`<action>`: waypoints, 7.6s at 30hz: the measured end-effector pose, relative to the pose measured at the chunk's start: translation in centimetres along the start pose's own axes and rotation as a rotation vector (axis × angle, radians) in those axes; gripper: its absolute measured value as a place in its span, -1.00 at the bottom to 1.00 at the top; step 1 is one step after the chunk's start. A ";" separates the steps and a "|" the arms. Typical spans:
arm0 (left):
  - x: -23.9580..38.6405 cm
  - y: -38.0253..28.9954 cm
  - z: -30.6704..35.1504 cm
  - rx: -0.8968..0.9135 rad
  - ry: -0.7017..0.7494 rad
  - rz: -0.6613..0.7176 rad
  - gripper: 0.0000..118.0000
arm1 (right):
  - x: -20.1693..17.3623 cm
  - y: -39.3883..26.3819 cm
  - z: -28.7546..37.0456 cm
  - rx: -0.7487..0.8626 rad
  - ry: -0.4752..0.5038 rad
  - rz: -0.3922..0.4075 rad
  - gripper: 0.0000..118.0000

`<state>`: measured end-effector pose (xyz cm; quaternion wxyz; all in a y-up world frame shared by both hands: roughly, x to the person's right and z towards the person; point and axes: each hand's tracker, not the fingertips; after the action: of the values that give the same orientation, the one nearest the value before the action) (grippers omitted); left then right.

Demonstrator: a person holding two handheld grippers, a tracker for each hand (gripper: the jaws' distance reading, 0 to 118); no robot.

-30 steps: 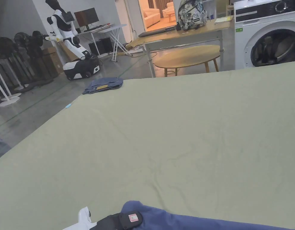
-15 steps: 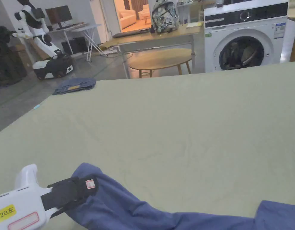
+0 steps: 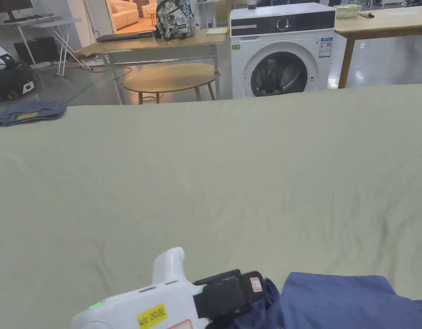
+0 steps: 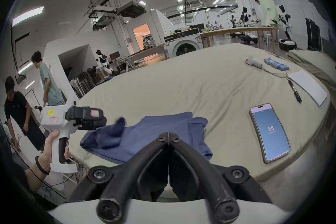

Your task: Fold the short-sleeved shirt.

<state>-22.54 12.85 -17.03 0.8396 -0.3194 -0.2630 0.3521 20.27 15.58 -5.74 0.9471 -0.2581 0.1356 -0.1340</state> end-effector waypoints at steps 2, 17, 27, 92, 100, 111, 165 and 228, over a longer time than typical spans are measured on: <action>-0.3 0.4 1.1 0.019 -0.030 0.015 -0.34 | 0.4 -0.1 0.0 0.002 0.007 -0.036 -1.00; -1.6 -3.5 -1.6 -0.147 0.008 -0.093 -0.74 | -1.4 -1.1 -1.7 -0.060 0.058 -0.022 -1.00; -10.1 1.7 12.9 0.135 0.150 0.147 0.07 | -1.2 -1.0 -2.7 -0.076 0.073 -0.025 -1.00; -7.5 2.0 6.7 -0.098 0.045 -0.013 0.02 | -8.1 -2.3 -16.4 -0.459 0.107 0.140 -1.00; -10.0 -0.9 0.1 -0.222 -0.069 0.154 -0.26 | -7.9 -2.0 -16.2 -0.461 0.110 0.116 -1.00; -10.7 3.7 11.9 0.001 -0.006 0.153 -0.57 | -6.9 -0.6 -13.4 -0.393 0.158 0.100 -1.00; 12.3 -2.2 14.8 0.644 0.661 -0.730 -1.00 | -14.0 4.5 -3.5 0.391 -0.093 0.232 -1.00; 9.6 -2.9 12.6 0.706 0.522 -0.508 0.50 | -16.0 4.4 -5.6 0.352 -0.143 0.149 1.00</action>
<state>-23.87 23.01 -4.58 0.9932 -0.0194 0.0212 0.1127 4.39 21.89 -9.73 0.9921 -0.0869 0.0612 -0.0664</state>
